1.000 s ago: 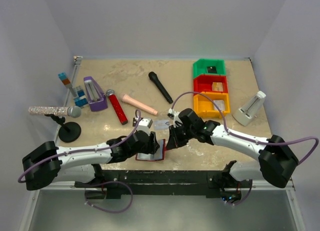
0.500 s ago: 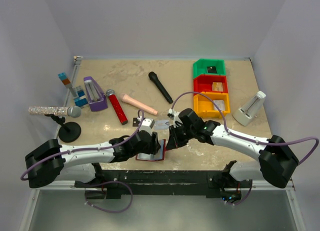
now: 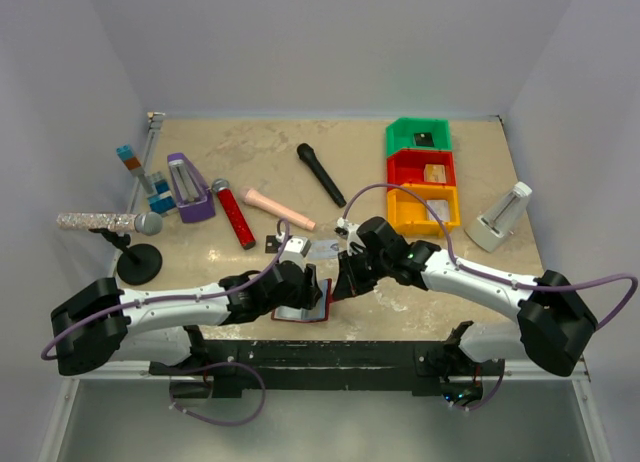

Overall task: Take the credit cards out of the card holder
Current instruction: Remove the credit card from the card holder.

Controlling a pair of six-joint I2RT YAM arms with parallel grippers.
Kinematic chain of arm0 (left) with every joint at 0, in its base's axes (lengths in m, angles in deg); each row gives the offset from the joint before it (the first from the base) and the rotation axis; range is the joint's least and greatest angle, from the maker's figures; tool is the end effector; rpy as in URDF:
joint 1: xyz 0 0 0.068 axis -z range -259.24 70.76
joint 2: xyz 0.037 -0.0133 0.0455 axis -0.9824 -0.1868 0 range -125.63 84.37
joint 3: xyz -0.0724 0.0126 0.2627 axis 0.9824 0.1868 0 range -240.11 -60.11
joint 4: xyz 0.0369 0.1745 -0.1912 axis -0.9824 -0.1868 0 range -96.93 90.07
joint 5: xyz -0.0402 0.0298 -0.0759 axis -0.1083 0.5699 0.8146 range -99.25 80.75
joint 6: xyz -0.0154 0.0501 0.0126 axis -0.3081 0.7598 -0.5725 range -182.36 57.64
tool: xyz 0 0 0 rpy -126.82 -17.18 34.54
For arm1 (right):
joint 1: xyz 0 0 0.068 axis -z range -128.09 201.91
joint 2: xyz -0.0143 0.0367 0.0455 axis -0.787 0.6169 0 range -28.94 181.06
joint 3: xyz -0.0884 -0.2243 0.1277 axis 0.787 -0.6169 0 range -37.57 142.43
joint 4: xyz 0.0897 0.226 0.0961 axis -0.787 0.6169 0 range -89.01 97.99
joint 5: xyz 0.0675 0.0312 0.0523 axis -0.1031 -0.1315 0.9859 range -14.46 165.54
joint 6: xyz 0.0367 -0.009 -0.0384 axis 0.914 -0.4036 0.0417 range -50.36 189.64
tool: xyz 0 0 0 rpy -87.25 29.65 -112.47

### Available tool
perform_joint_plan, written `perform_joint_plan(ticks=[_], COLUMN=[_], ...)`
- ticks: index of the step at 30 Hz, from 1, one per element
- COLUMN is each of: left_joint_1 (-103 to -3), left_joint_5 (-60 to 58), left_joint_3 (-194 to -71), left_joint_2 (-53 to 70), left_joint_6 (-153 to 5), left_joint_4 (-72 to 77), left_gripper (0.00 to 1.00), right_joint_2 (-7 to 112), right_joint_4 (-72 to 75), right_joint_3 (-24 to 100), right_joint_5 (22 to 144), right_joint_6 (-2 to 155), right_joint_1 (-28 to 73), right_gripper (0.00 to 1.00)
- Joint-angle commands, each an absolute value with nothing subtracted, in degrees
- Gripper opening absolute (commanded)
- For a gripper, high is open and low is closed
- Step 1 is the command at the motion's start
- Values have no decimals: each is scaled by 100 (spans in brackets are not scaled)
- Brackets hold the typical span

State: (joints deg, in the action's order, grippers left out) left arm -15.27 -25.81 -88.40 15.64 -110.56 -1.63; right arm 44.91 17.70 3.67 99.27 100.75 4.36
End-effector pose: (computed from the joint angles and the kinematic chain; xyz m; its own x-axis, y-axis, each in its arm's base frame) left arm 0.1100 -0.2020 0.1737 -0.7692 -0.0535 -0.6368 0.2926 0.8564 -0.4254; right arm 0.1613 0.1977 0.2048 -0.8787 -0.2600 -0.4003 -0.4655 0.6525 0.5980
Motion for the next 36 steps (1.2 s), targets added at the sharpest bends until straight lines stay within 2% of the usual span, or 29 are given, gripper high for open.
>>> perform_joint_plan(ticks=[1,36], left_joint_1=[-1464,-1376], left_joint_5=[-2639,-2665], left_joint_3=[-9060,-9175], left_joint_2=[1529,1362], left_joint_6=[-10973,-11061], left_joint_4=[-169,-257], left_gripper=[54,52], right_joint_2=[4445,4445], right_joint_4=[1778,1760], right_joint_3=[629,603], right_joint_5=[10050,10059], right_joint_6=[10058,10040], right_joint_1=[462,445], right_gripper=[0,0])
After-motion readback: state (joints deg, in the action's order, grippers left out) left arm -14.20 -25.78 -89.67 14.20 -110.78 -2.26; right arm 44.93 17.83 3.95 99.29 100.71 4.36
